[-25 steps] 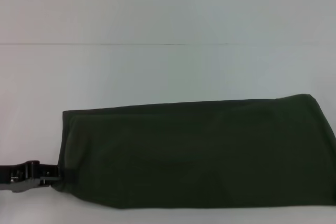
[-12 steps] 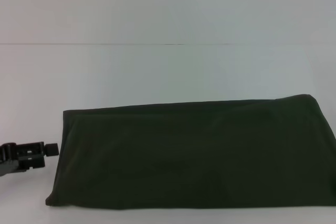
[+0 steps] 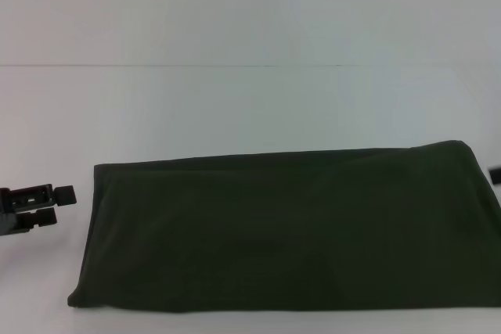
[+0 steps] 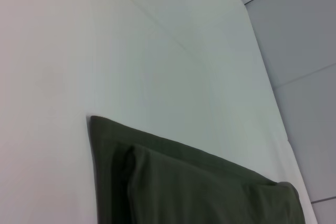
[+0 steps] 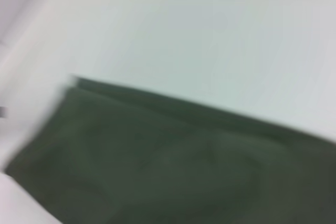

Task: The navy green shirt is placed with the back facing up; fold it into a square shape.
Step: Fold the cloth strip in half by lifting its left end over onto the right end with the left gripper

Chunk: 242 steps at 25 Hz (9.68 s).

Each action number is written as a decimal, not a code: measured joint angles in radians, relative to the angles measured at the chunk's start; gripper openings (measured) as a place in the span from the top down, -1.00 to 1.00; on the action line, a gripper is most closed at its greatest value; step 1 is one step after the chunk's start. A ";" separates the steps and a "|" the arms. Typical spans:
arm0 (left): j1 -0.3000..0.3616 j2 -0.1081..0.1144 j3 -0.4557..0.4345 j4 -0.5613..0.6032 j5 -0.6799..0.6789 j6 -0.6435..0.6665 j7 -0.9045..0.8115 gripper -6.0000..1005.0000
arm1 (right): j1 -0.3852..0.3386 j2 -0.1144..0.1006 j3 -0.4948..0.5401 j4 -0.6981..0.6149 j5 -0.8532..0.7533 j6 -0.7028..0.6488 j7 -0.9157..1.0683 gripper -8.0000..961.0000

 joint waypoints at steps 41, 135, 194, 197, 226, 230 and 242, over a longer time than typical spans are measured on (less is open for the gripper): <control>-0.133 -0.013 0.214 -0.152 0.043 -0.255 -0.100 -0.64 | 0.016 0.223 -0.236 0.535 0.370 0.453 -1.138 -0.59; -0.178 -0.071 0.229 -0.128 0.131 -0.328 -0.166 -0.63 | 0.013 0.222 -0.238 0.546 0.372 0.464 -1.130 -0.57; -0.185 0.099 0.118 0.062 0.421 -0.157 -0.275 0.84 | -0.004 0.219 -0.238 0.544 0.433 0.461 -1.133 -0.56; -0.201 0.099 0.117 0.096 0.415 -0.094 -0.300 0.84 | -0.004 0.219 -0.238 0.545 0.434 0.461 -1.137 -0.56; -0.317 0.035 0.031 0.126 -0.011 0.290 -0.405 0.84 | 0.226 0.245 -0.218 0.964 0.631 0.648 -1.570 0.22; -0.323 0.008 0.034 0.119 -0.039 0.291 -0.403 0.84 | 0.272 0.248 -0.197 1.024 0.633 0.706 -1.592 0.41; -0.347 -0.062 0.035 0.052 -0.128 0.276 -0.370 0.84 | 0.314 0.248 -0.136 1.093 0.627 0.769 -1.641 0.99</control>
